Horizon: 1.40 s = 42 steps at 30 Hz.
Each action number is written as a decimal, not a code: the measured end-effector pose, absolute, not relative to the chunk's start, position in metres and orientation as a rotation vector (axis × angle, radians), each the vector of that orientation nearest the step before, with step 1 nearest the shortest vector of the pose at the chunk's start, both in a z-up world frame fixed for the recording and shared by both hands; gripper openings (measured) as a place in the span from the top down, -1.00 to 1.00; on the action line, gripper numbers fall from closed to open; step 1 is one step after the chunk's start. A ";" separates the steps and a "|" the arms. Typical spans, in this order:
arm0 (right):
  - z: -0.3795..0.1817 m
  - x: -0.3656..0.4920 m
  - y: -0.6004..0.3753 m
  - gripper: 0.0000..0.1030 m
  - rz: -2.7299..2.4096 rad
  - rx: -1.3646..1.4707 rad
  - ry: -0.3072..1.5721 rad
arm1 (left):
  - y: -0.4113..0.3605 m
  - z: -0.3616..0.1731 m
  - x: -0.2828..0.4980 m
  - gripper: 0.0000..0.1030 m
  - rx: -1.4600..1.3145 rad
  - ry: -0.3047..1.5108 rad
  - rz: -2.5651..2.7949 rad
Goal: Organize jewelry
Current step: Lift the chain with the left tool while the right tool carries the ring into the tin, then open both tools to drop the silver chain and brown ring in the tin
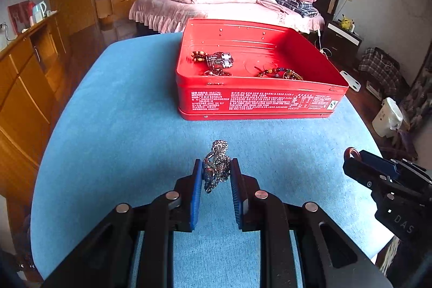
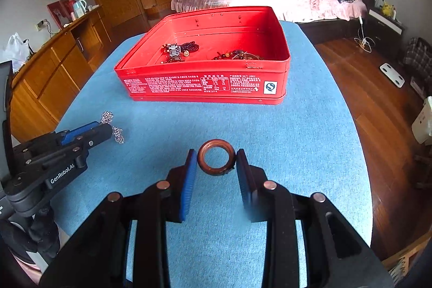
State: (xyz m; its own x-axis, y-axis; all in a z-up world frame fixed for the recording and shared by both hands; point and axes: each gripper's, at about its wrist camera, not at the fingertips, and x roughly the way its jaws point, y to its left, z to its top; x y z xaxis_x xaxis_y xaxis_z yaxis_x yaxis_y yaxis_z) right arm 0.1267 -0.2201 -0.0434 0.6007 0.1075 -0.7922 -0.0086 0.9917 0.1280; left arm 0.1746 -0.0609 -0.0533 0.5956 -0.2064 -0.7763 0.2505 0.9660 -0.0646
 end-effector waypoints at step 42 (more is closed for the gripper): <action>-0.016 0.280 -0.253 0.44 0.047 0.127 0.891 | -0.118 -0.025 0.327 0.60 0.046 0.838 -0.259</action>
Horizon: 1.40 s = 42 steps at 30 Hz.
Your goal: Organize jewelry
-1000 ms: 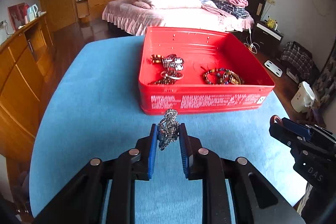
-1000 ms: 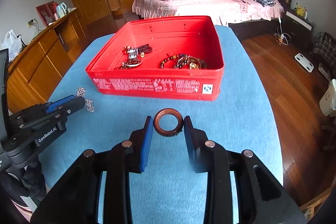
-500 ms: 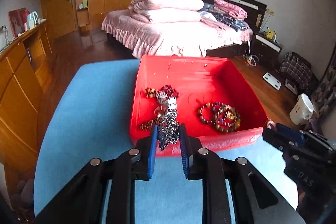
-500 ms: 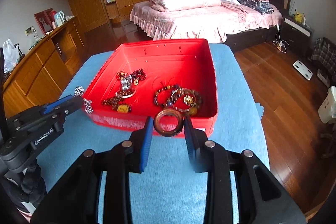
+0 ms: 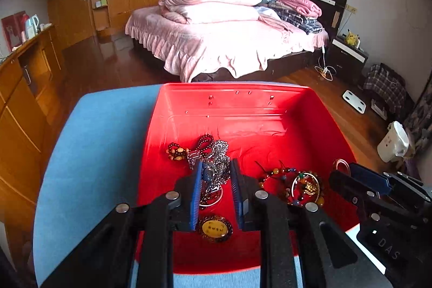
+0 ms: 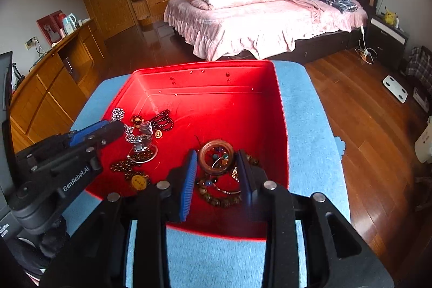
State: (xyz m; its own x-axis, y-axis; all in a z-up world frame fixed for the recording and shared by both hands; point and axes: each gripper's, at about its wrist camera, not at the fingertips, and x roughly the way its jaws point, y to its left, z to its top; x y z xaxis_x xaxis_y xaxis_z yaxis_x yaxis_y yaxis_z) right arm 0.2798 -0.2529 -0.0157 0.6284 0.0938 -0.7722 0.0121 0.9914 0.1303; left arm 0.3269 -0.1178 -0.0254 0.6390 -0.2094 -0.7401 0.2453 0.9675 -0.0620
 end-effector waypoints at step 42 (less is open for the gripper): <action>-0.006 0.214 -0.260 -0.76 0.036 0.134 0.819 | -0.071 -0.013 0.255 -0.78 0.042 0.765 -0.172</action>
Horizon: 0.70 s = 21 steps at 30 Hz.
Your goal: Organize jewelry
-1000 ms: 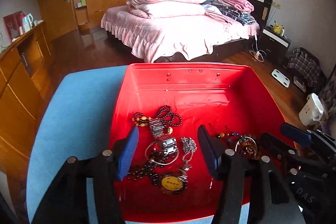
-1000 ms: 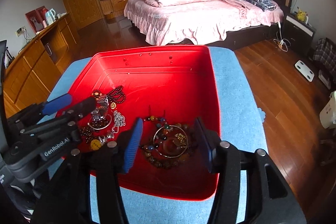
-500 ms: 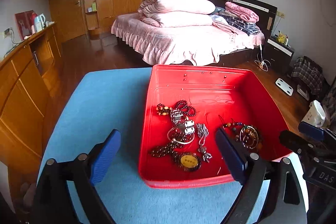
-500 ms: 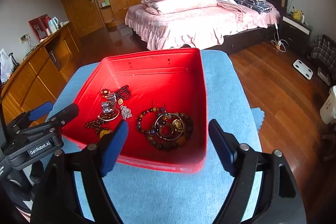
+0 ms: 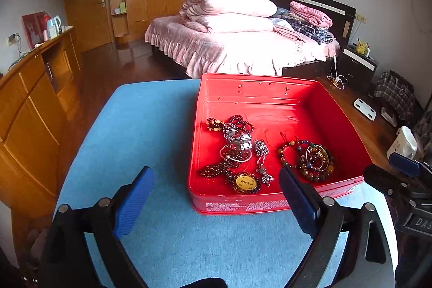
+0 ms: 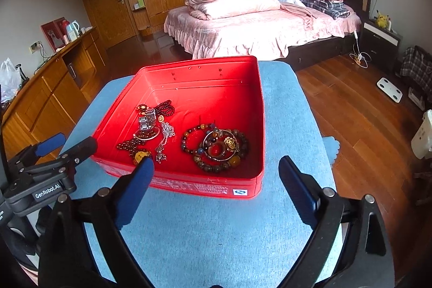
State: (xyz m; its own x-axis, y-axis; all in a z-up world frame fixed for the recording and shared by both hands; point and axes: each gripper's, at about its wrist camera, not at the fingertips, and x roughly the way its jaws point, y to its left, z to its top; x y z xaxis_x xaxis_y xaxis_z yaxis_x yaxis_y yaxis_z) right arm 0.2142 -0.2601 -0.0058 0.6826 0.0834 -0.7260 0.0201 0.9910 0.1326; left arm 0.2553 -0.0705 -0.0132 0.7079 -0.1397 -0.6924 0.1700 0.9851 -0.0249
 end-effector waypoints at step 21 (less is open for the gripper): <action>-0.007 0.216 -0.260 -0.79 0.039 0.133 0.826 | -0.067 -0.012 0.252 -0.78 0.058 0.752 -0.164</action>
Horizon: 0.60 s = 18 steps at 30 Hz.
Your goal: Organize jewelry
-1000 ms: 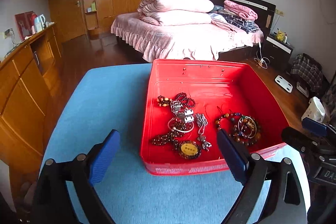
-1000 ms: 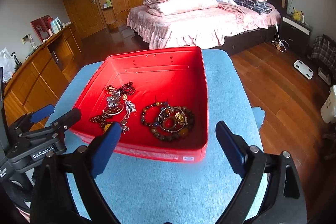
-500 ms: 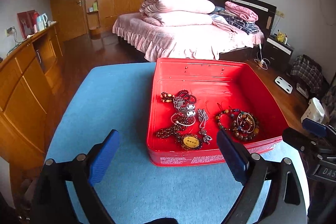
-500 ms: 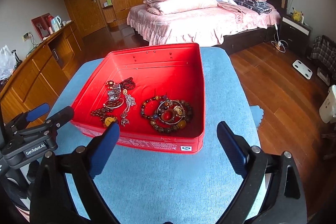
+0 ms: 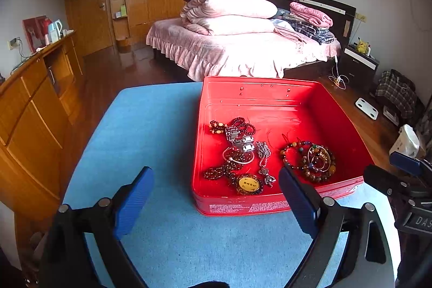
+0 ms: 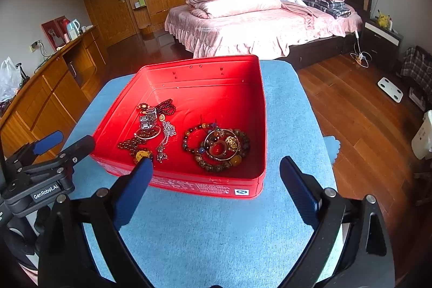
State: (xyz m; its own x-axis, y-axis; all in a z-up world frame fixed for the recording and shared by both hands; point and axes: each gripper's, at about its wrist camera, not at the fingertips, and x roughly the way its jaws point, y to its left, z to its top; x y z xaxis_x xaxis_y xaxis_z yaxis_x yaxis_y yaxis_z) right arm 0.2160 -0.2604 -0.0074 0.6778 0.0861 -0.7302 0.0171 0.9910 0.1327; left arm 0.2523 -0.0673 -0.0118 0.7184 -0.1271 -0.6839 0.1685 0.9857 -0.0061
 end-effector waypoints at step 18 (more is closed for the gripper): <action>-0.012 0.222 -0.262 -0.79 0.041 0.136 0.838 | -0.069 -0.017 0.259 -0.78 0.063 0.761 -0.165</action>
State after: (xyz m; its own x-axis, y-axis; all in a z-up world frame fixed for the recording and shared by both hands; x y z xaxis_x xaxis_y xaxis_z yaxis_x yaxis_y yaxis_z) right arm 0.2222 -0.2621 -0.0124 0.6686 0.0900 -0.7381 0.0177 0.9905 0.1367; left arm 0.2589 -0.0692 -0.0172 0.7117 -0.1262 -0.6911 0.1719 0.9851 -0.0029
